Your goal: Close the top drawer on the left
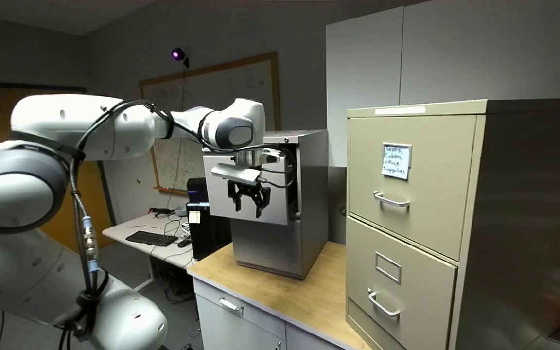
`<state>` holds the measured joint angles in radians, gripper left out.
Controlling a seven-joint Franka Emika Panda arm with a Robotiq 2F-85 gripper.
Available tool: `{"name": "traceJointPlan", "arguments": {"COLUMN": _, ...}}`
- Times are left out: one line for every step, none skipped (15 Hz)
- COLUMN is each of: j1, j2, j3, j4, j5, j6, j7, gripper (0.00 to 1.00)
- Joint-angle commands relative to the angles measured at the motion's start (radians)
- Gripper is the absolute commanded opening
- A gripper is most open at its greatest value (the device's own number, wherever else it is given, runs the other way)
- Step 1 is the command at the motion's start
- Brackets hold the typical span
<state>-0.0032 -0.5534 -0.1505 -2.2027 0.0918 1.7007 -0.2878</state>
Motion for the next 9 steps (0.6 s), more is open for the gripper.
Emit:
{"name": "traceJointPlan", "arguments": {"j1": 0.008, "j2": 0.020, "j3": 0.053, "j4": 0.035, "j5": 0.032, "j6": 0.177, "j7": 0.070, "gripper": 0.50}}
{"name": "traceJointPlan", "arguments": {"j1": 0.011, "j2": 0.022, "j3": 0.069, "j4": 0.028, "j5": 0.030, "j6": 0.263, "j7": 0.080, "gripper": 0.43}}
{"name": "traceJointPlan", "arguments": {"j1": 0.014, "j2": 0.027, "j3": 0.081, "j4": 0.028, "j5": 0.025, "j6": 0.322, "j7": 0.093, "gripper": 0.36}}
{"name": "traceJointPlan", "arguments": {"j1": 0.015, "j2": 0.031, "j3": 0.096, "j4": 0.024, "j5": 0.017, "j6": 0.393, "j7": 0.111, "gripper": 0.27}}
{"name": "traceJointPlan", "arguments": {"j1": 0.015, "j2": 0.036, "j3": 0.109, "j4": 0.021, "j5": 0.009, "j6": 0.460, "j7": 0.127, "gripper": 0.21}}
{"name": "traceJointPlan", "arguments": {"j1": 0.016, "j2": 0.041, "j3": 0.120, "j4": 0.021, "j5": 0.007, "j6": 0.519, "j7": 0.145, "gripper": 0.12}}
{"name": "traceJointPlan", "arguments": {"j1": 0.017, "j2": 0.046, "j3": 0.131, "j4": 0.021, "j5": 0.004, "j6": 0.574, "j7": 0.159, "gripper": 0.05}}
{"name": "traceJointPlan", "arguments": {"j1": 0.018, "j2": 0.052, "j3": 0.141, "j4": 0.022, "j5": 0.002, "j6": 0.627, "j7": 0.176, "gripper": 0.01}}
{"name": "traceJointPlan", "arguments": {"j1": 0.019, "j2": 0.057, "j3": 0.151, "j4": 0.023, "j5": 0.000, "j6": 0.672, "j7": 0.193, "gripper": 0.00}}
